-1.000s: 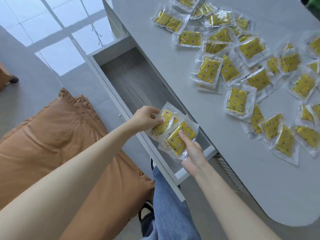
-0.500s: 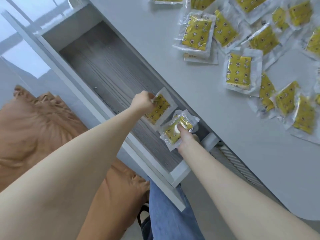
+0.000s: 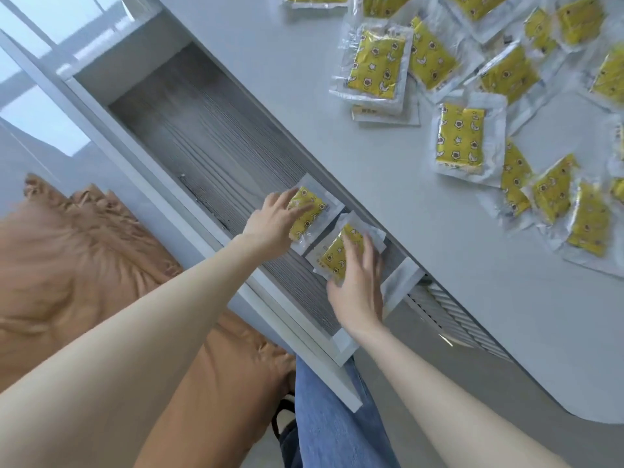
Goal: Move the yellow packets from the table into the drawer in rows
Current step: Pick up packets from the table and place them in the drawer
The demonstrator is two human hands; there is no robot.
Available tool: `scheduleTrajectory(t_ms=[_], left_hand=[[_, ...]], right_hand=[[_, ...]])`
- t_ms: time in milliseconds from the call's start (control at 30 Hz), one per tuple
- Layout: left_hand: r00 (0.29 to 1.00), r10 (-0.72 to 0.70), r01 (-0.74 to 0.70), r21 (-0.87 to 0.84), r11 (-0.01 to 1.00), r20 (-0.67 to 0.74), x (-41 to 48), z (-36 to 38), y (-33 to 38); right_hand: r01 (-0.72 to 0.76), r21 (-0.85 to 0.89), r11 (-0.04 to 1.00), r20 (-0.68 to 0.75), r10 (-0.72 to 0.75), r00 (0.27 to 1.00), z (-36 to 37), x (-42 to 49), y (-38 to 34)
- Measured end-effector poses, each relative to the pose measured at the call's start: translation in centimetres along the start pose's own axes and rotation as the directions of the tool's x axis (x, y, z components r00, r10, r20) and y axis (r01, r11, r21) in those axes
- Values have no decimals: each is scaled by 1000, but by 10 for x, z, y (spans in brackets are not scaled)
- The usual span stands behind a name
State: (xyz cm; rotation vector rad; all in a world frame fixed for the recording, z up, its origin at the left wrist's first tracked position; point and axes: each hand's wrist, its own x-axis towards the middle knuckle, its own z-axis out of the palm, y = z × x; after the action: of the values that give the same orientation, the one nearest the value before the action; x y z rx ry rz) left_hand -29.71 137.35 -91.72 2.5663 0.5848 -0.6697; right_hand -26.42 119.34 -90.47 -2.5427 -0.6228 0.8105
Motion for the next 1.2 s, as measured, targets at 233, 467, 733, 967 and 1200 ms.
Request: scheduleTrajectory(t_ms=[233, 467, 733, 967, 1200], left_hand=[[986, 63, -104, 271, 957, 155, 7, 8, -14], [978, 169, -195, 247, 949, 123, 14, 15, -14], [979, 191, -202, 187, 961, 77, 20, 19, 5], [971, 231, -238, 178, 955, 57, 20, 27, 15], [981, 178, -191, 210, 959, 76, 3, 13, 19]], right_hand=[[316, -518, 795, 242, -218, 946, 13, 27, 11], [317, -617, 720, 216, -232, 948, -3, 38, 23], [201, -582, 788, 110, -169, 979, -1, 32, 27], [188, -537, 823, 135, -136, 981, -8, 24, 34], [203, -514, 833, 146, -148, 978, -22, 12, 29]])
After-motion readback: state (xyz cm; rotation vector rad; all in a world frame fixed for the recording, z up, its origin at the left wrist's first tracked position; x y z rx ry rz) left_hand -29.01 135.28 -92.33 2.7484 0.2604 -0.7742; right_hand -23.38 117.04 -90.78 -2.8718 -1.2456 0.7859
